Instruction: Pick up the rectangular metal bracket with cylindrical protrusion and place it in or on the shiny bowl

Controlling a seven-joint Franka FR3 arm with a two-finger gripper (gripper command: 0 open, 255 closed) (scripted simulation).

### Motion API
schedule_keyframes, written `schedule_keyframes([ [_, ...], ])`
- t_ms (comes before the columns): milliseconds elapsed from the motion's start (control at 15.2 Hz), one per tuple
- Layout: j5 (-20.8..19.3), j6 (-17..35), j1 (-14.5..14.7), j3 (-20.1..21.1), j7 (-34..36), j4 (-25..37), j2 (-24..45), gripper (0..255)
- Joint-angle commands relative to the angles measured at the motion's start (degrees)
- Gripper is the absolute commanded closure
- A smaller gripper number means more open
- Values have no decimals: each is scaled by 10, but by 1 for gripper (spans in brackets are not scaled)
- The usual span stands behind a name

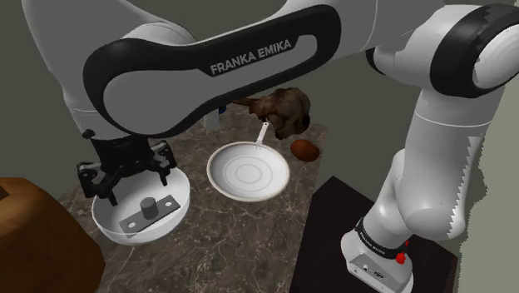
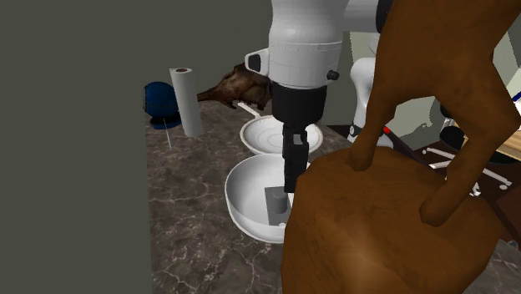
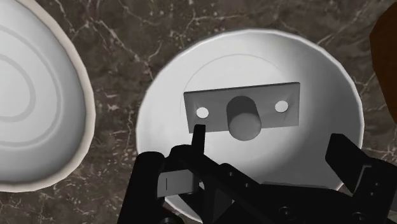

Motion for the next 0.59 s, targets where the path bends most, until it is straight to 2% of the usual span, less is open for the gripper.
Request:
schedule_keyframes([
  [0,5,-34,1,2,-3,27,-7,0],
  [66,6,-49,1,3,-3,41,-9,0],
  [528,6,-49,1,3,-3,41,-9,0],
])
